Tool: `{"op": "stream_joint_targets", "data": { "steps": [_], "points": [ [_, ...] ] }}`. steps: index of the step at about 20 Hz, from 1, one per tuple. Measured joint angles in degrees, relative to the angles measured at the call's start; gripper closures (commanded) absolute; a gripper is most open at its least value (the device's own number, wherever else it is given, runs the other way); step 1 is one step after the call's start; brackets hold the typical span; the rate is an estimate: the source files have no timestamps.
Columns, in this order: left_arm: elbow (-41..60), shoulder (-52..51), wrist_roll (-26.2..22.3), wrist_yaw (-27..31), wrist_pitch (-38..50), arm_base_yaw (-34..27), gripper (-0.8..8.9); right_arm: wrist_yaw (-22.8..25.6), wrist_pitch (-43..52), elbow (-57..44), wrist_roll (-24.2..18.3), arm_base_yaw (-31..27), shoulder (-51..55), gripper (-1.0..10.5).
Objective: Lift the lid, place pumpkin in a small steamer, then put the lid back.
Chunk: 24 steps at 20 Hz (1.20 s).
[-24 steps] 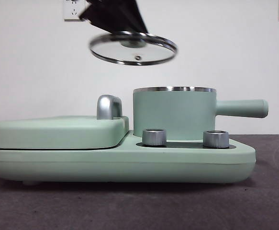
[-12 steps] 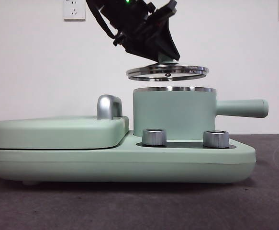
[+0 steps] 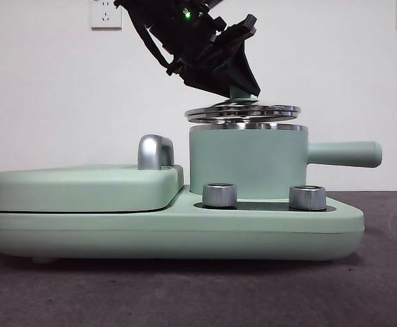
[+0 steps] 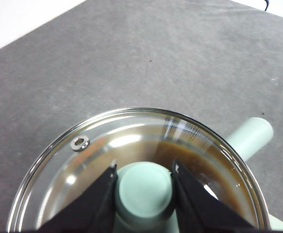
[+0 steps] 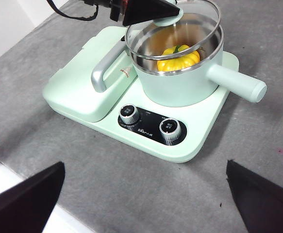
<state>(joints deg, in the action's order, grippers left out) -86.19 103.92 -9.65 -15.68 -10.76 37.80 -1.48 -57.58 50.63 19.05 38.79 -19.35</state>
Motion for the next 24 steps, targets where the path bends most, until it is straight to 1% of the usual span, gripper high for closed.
{"op": "stream_joint_targets", "data": {
  "steps": [2, 16, 24],
  "points": [
    [0.0, 0.37, 0.0, -0.9, 0.22, 0.13, 7.99, 0.0, 0.0, 0.0, 0.33, 0.0, 0.0, 4.1],
    [0.0, 2.12, -0.02, -1.05, 1.4, 0.48, 7.98, 0.0, -0.02, 0.0, 0.94, 0.0, 0.0, 4.1],
    [-0.28, 2.12, 0.11, 0.02, 0.61, 0.72, 7.99, 0.02, 0.0, 0.0, 0.94, 0.0, 0.0, 4.1]
  ]
}}
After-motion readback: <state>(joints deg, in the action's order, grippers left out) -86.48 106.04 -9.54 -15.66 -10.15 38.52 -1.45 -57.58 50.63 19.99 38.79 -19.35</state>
